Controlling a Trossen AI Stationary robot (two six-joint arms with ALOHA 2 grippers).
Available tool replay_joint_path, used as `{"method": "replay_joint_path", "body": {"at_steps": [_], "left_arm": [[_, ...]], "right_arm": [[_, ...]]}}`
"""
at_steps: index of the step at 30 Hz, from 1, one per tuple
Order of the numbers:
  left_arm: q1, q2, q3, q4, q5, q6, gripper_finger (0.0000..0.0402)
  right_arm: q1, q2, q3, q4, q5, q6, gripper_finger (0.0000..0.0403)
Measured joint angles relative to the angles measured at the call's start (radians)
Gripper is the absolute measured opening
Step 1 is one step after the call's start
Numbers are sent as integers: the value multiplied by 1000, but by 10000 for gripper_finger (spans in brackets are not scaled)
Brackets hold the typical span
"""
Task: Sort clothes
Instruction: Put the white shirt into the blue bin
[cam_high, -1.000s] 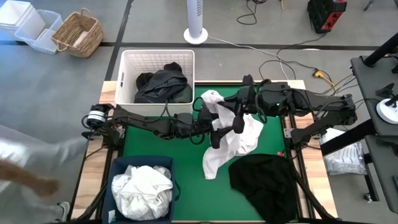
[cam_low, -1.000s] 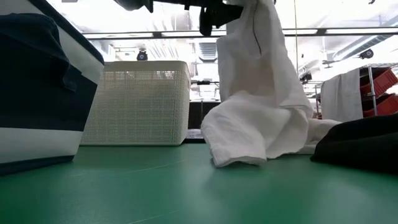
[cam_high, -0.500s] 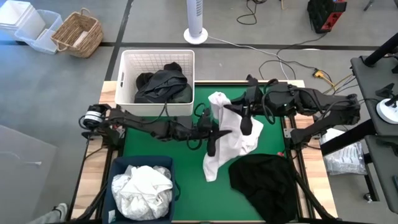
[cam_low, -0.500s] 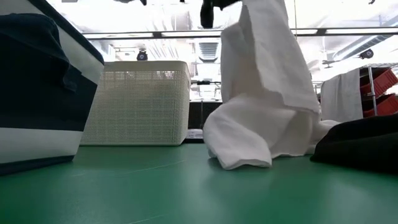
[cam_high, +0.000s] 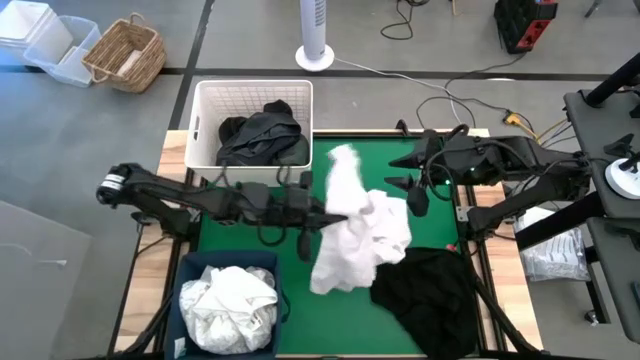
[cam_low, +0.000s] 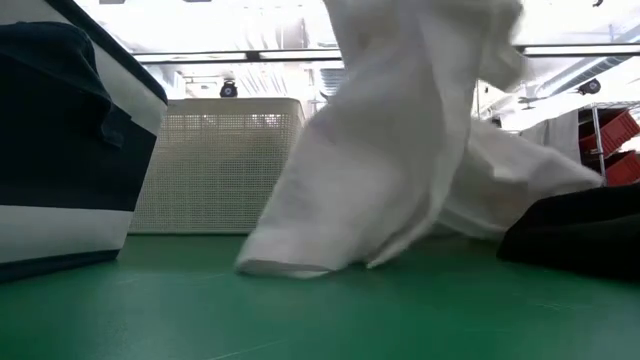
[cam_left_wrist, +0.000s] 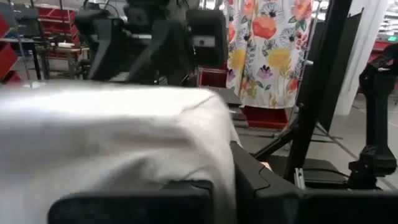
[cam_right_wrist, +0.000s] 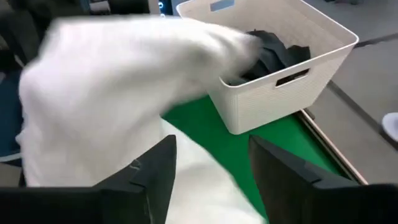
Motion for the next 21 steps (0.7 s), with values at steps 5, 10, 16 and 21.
{"method": "replay_joint_path", "body": {"at_steps": [5,10,16,21], "left_arm": [[0,-80,7,-87,-1,0,2],[1,-142,7,-128,-2,0,2],[1,-175,7,-194,-51,3,2],[-1,-157,7,-199,-55,28,2]], "right_arm": [[0,0,0,-4,0,-62,198],[25,8,-17,6,-16,-137,189],[79,15,-97,190,-165,-220,185],[101,26,-222,369,-166,-266,205]]}}
